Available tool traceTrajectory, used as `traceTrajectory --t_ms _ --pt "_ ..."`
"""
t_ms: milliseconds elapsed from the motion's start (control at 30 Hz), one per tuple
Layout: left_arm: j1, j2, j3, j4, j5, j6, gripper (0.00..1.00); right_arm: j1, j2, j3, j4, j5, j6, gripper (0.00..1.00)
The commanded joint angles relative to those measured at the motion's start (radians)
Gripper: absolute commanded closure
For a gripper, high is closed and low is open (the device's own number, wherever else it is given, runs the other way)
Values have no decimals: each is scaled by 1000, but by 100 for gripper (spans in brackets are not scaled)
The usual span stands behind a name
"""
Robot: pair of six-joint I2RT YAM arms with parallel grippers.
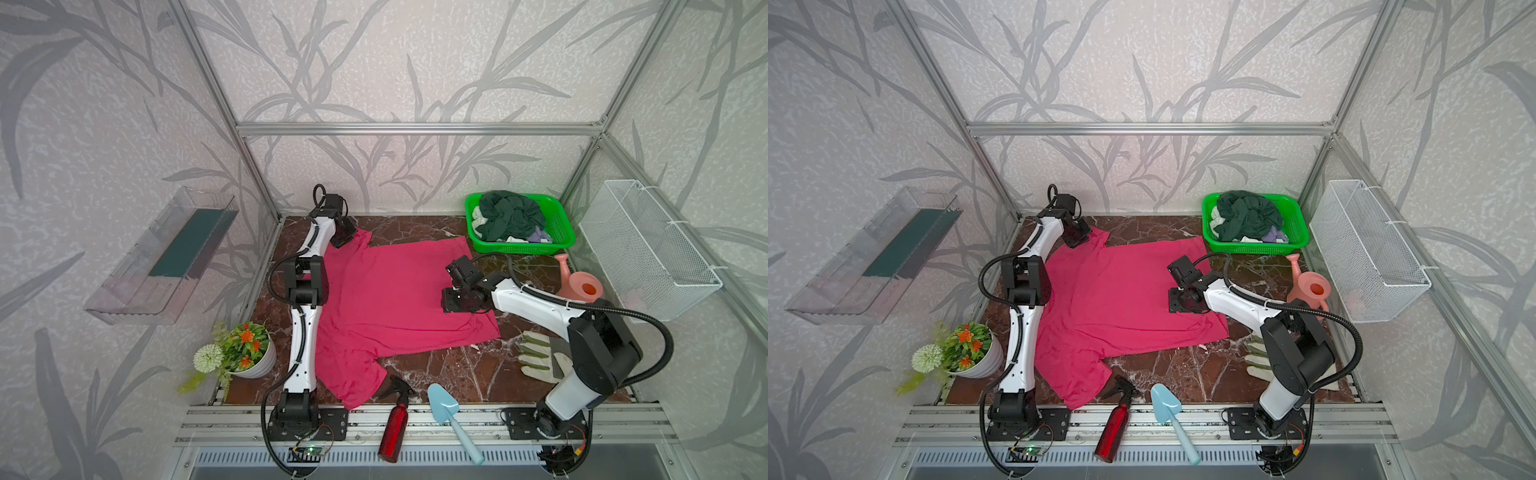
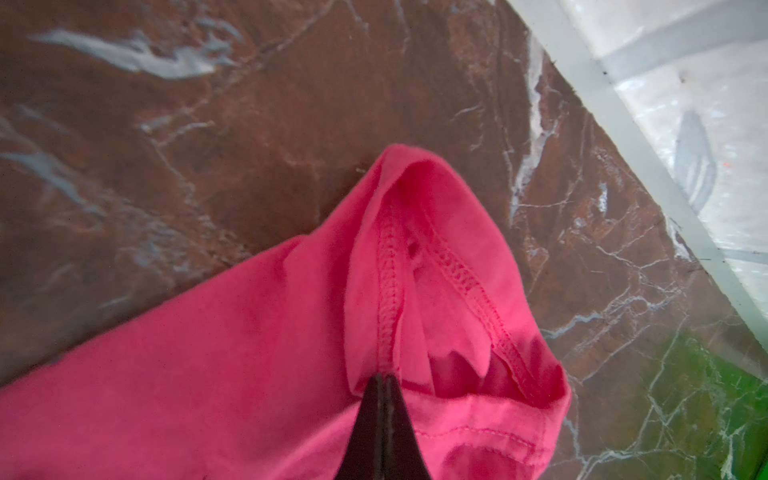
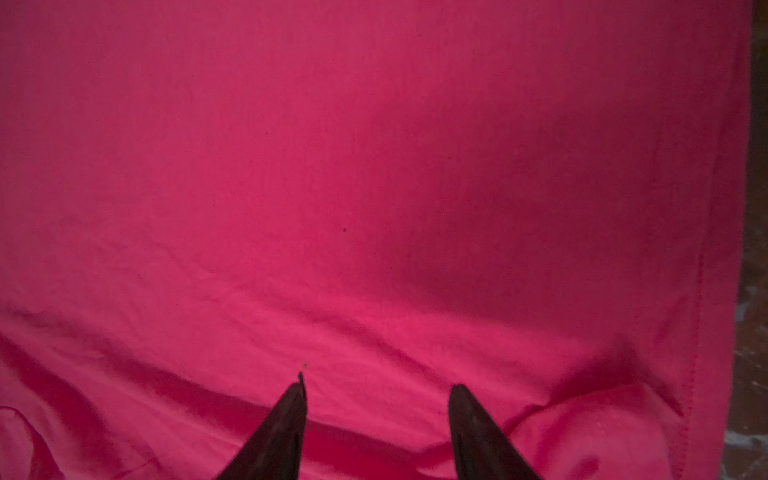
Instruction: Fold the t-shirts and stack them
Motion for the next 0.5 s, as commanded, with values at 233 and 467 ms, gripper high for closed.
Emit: traceTrajectory --t_ms 233,467 --pt "-14 -124 -134 47 48 10 75 6 -8 -17 24 -18 18 44" --pt "-33 -189 -231 72 25 -28 71 9 -1 -13 27 -22 14 44"
